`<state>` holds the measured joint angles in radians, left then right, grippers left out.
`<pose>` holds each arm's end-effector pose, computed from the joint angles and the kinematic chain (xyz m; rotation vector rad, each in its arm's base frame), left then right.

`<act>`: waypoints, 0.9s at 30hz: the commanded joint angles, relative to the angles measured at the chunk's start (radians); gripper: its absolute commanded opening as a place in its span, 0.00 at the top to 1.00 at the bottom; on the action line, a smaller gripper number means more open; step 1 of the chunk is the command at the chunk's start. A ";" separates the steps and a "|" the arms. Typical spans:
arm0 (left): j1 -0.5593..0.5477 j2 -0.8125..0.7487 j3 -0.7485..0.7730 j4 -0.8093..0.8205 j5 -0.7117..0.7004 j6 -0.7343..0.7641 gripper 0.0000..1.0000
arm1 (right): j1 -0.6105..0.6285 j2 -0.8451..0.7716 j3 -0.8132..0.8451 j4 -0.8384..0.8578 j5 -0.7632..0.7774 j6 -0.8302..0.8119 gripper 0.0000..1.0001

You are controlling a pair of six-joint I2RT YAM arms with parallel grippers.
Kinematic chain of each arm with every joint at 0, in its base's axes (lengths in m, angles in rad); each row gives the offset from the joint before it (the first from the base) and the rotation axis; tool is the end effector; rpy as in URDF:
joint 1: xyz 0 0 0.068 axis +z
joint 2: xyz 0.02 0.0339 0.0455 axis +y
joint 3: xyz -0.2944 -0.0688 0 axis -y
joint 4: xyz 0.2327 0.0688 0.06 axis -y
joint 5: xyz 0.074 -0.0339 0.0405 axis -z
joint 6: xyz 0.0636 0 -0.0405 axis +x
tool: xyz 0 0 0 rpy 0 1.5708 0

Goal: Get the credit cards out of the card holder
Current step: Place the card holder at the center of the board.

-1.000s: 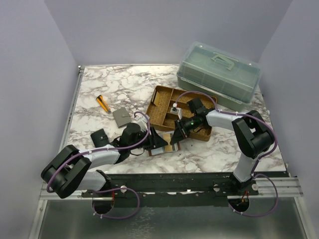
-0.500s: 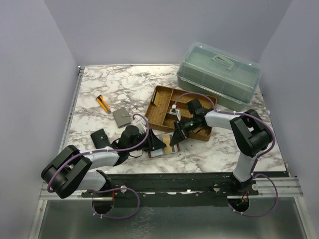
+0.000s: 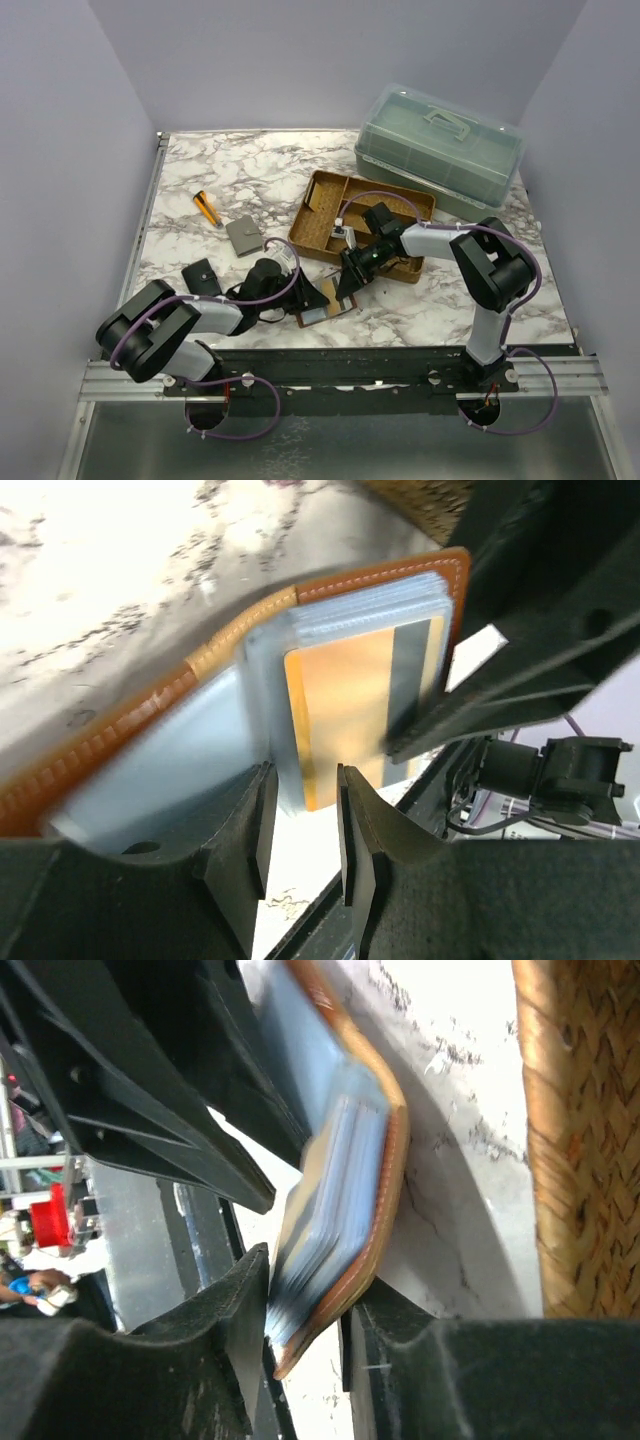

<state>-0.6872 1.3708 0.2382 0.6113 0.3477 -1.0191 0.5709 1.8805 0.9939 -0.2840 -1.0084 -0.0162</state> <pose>0.1645 -0.1630 0.1501 -0.1537 2.3751 -1.3061 0.2615 0.2319 0.1521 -1.0439 2.4350 1.5434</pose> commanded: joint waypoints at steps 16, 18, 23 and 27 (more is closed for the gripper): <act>0.011 0.097 0.005 0.039 -0.043 -0.021 0.64 | 0.007 -0.141 0.048 -0.090 0.269 -0.151 0.45; 0.013 0.093 -0.002 0.039 -0.044 -0.023 0.64 | 0.006 -0.156 0.043 -0.089 0.275 -0.156 0.45; 0.013 0.095 -0.001 0.039 -0.042 -0.023 0.64 | 0.007 -0.165 0.044 -0.095 0.257 -0.160 0.46; 0.014 0.099 0.003 0.039 -0.041 -0.023 0.64 | 0.007 -0.183 0.042 -0.091 0.253 -0.153 0.47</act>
<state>-0.6815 1.4647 0.2546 0.6643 0.3443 -1.0527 0.5808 1.7355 1.0325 -0.3580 -0.7704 -0.1570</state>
